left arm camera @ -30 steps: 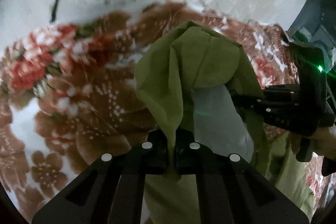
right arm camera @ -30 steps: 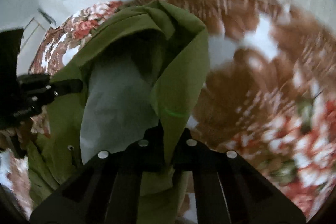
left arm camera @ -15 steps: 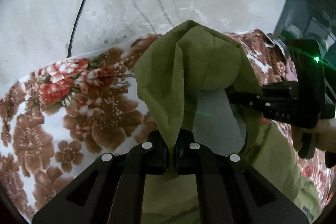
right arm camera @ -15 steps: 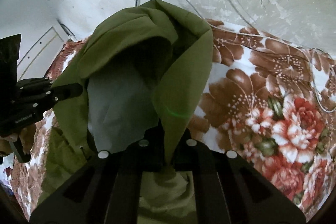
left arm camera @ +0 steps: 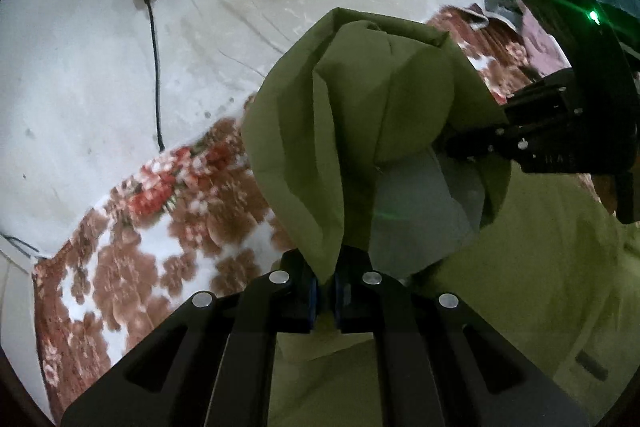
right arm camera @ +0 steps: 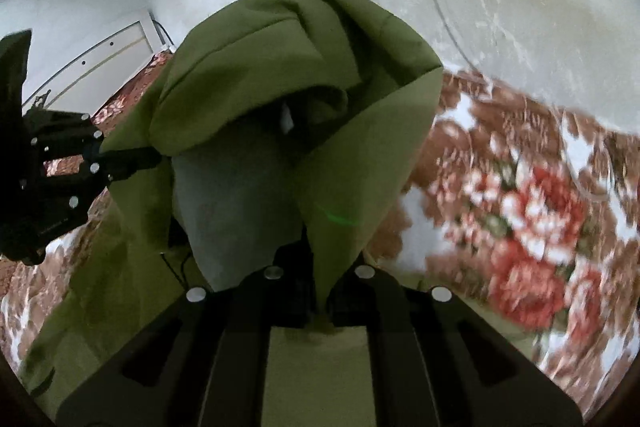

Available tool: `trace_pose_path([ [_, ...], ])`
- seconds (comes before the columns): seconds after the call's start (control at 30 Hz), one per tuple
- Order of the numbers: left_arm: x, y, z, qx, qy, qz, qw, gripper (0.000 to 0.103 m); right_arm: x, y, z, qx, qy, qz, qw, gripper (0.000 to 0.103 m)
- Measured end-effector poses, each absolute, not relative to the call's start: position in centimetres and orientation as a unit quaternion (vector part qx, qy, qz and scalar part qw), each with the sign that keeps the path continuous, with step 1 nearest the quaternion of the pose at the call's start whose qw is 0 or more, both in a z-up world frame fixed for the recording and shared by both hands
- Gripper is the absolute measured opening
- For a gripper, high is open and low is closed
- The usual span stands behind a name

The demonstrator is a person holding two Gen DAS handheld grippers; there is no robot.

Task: Fold large clothes
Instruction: 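Lower the held hood onto the jacket body with both tools and release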

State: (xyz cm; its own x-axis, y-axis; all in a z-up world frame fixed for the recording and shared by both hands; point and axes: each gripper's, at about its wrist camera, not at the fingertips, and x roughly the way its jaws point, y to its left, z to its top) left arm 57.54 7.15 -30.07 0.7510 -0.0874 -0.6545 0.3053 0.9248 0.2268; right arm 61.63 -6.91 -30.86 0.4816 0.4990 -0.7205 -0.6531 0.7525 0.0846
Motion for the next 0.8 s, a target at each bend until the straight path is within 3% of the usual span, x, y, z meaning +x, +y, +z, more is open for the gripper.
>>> trace_pose_path([
  [0.13, 54.4, 7.3, -31.5, 0.145, 0.346, -0.094, 0.922, 0.008, 58.4, -8.2, -32.8, -0.102, 0.389, 0.327, 0.855, 0.007],
  [0.23, 51.9, 7.1, -32.9, 0.152, 0.349, -0.084, 0.921, 0.011, 56.2, -9.1, -34.1, -0.1, 0.394, 0.317, 0.857, 0.017],
  [0.33, 49.3, 6.4, -34.5, 0.163, 0.36, -0.088, 0.914, 0.016, 54.6, -10.2, -35.6, -0.081, 0.418, 0.312, 0.849, 0.033],
  [0.4, 48.2, 6.2, -35.2, 0.163, 0.369, -0.092, 0.91, 0.019, 53.6, -11.2, -36.2, -0.066, 0.43, 0.304, 0.848, 0.055],
  [0.47, 46.9, 6.3, -35.8, 0.153, 0.379, -0.09, 0.908, 0.025, 52.6, -12.6, -36.3, -0.045, 0.433, 0.293, 0.852, 0.071],
  [0.6, 44.4, 7.2, -36.3, 0.125, 0.402, -0.082, 0.903, 0.033, 50.6, -15.0, -36.4, -0.039, 0.447, 0.281, 0.849, 0.082],
  [0.7, 42.7, 8.1, -36.6, 0.112, 0.421, -0.077, 0.897, 0.042, 49.2, -17.3, -36.0, -0.042, 0.463, 0.27, 0.843, 0.082],
  [0.8, 41.5, 8.9, -36.1, 0.108, 0.432, -0.066, 0.893, 0.045, 48.2, -19.1, -35.4, -0.047, 0.466, 0.259, 0.845, 0.083],
])
